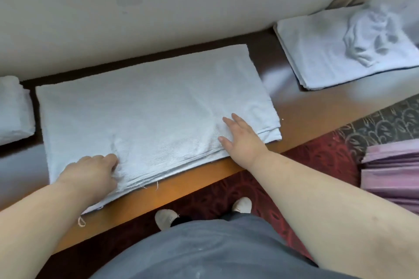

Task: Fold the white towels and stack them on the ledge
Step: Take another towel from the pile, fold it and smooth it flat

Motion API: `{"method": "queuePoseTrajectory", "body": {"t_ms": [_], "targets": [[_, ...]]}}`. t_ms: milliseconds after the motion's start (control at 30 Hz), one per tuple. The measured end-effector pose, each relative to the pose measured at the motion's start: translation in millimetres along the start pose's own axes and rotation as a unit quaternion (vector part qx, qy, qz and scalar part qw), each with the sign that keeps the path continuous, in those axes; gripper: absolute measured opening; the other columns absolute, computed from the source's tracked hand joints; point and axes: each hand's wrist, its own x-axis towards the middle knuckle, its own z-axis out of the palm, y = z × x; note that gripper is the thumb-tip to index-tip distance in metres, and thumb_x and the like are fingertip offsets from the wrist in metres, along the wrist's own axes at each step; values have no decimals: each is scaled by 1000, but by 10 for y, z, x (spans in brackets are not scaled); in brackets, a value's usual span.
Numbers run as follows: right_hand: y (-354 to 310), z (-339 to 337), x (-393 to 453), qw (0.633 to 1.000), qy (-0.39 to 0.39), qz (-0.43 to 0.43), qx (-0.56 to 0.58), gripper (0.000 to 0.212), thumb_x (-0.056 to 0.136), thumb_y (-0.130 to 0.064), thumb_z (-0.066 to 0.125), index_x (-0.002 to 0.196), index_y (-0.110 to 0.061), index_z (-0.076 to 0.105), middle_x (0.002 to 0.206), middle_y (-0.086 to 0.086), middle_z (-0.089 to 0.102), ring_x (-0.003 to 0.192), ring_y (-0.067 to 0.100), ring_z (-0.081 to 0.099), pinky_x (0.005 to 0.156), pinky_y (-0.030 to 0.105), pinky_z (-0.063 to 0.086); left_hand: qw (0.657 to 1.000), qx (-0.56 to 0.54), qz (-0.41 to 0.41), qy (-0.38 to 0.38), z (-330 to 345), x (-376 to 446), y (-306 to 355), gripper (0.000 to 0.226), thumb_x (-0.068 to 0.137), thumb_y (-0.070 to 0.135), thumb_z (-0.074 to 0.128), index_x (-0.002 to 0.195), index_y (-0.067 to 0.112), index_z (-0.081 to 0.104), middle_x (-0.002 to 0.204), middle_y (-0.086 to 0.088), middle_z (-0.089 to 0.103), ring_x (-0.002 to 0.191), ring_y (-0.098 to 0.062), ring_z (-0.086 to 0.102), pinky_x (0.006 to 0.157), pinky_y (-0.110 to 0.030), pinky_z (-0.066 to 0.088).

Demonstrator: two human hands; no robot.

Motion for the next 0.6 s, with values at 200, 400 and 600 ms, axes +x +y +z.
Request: {"method": "queuePoseTrajectory", "body": {"t_ms": [200,400,600], "targets": [[789,-422,-164,915,222,256,218,41,91,-25,56,131,-16,55,131,9,54,116,27,55,98,38,45,965,212,-10,-155,-880,17,1072,21,86,20,41,90,26,61,87,11,58,80,-11,58,78,-24,49],[1338,-500,-204,917,96,312,228,52,85,-38,67,131,-19,51,111,0,65,94,20,64,84,33,52,980,14,170,99,-1356,183,2761,23,98,34,46,117,24,54,109,2,58,95,-24,58,71,-32,44],[1512,-547,-8,953,27,262,148,32,82,-47,66,70,-23,51,62,-7,51,61,19,53,55,29,38,969,-53,215,110,-1284,667,3724,49,89,45,61,130,24,45,122,-2,47,112,-26,50,81,-42,49]]}}
